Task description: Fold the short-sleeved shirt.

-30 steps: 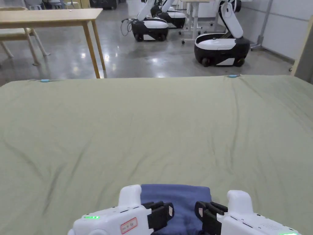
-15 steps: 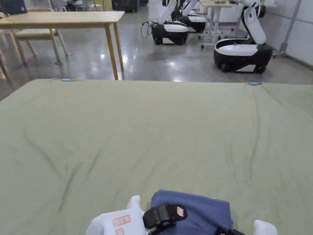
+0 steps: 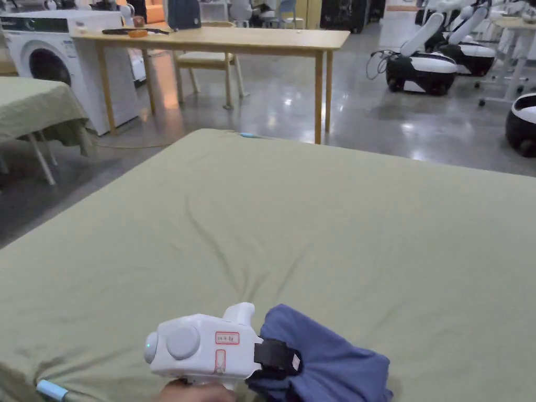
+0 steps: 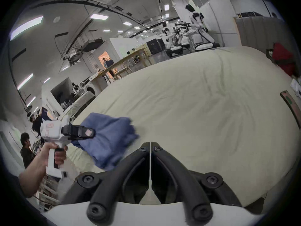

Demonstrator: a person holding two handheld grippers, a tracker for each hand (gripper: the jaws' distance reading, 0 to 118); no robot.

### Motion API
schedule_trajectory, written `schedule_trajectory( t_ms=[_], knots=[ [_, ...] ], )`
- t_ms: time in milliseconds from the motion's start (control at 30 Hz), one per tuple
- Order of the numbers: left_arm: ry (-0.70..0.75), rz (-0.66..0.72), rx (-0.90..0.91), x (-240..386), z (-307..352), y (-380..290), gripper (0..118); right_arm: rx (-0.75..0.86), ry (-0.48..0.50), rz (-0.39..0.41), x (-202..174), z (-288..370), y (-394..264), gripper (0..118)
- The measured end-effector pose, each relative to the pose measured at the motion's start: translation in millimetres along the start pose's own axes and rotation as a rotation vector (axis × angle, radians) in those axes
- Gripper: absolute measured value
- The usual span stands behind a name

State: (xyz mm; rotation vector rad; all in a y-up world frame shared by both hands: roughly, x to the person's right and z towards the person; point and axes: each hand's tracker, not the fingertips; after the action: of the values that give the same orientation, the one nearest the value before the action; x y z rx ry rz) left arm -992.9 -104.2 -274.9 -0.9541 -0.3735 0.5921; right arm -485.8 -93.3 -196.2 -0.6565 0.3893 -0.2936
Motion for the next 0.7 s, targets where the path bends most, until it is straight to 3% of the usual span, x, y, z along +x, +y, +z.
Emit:
schedule_trajectory(
  t_ms=[300, 500, 533, 567, 600, 633, 700],
  knots=[
    [0.304, -0.026, 0.082, -138.6, 130.6, 90.1, 23, -0.048, -0.006, 0.033, -31.2, -25.1, -13.7, 3],
    [0.266, 0.056, 0.098, -172.6, 133.2, 91.5, 25, -0.054, -0.013, 0.036, -38.1, -31.7, -6.9, 3],
    [0.318, 0.064, 0.118, -171.7, 135.8, 89.8, 40, -0.052, -0.014, 0.036, -39.0, -31.6, -5.6, 3],
    [0.381, 0.035, 0.143, -170.6, 142.6, 87.9, 76, -0.05, -0.013, 0.037, -37.3, -31.3, -4.4, 3],
    [0.441, 0.009, 0.204, -169.5, 152.9, 84.2, 100, -0.05, -0.01, 0.041, -38.1, -30.7, -2.8, 3],
    [0.446, 0.018, 0.288, -165.3, 164.1, 76.3, 111, -0.049, -0.009, 0.048, -39.3, -29.8, -1.7, 3],
    [0.389, 0.075, 0.399, -163.7, 186.4, 69.5, 113, -0.045, -0.008, 0.059, -39.3, -26.4, 0.5, 3]
  ],
)
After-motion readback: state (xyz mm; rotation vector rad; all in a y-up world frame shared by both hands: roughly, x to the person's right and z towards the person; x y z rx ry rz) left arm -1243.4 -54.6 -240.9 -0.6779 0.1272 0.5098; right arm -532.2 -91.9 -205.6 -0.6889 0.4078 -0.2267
